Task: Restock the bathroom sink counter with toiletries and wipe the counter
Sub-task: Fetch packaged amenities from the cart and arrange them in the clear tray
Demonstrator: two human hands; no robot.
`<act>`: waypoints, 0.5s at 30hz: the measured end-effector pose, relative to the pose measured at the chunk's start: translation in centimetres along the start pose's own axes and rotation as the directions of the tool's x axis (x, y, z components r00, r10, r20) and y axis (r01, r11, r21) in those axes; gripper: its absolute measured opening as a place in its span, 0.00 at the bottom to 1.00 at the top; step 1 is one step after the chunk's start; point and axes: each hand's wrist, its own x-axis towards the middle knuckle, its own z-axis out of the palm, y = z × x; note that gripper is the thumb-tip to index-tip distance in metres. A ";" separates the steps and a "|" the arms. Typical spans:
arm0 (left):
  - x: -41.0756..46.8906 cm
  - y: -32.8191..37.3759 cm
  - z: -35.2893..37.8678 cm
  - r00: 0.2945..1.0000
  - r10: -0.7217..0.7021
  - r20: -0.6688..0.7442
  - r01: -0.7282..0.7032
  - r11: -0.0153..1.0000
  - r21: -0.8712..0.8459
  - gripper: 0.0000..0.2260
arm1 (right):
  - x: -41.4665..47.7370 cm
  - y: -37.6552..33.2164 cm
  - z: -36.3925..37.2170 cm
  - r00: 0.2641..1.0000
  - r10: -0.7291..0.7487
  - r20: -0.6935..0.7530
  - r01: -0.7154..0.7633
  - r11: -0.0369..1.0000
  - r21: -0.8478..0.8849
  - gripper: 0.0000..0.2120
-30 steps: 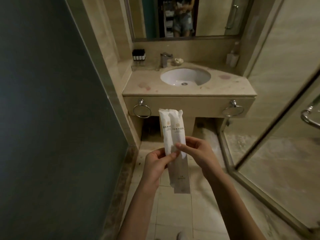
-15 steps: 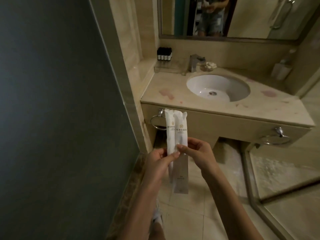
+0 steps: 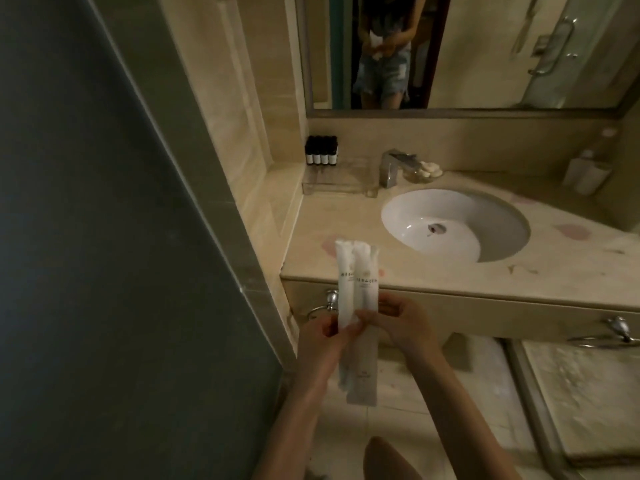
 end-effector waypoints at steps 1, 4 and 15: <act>1.2 0.1 0.1 1.000 -0.017 0.007 0.017 1.000 0.003 0.06 | 1.1 0.1 0.1 1.000 0.017 -0.004 -0.017 1.000 0.008 0.12; 5.5 0.2 0.6 0.994 -0.109 0.024 0.110 0.992 -0.053 0.10 | 5.0 -0.2 0.3 1.000 0.019 0.003 -0.019 1.000 0.009 0.12; 25.9 5.3 2.5 0.958 -0.286 -0.017 0.254 0.874 -0.414 0.20 | 26.6 -4.9 -0.5 0.988 0.031 0.152 -0.035 0.999 0.023 0.09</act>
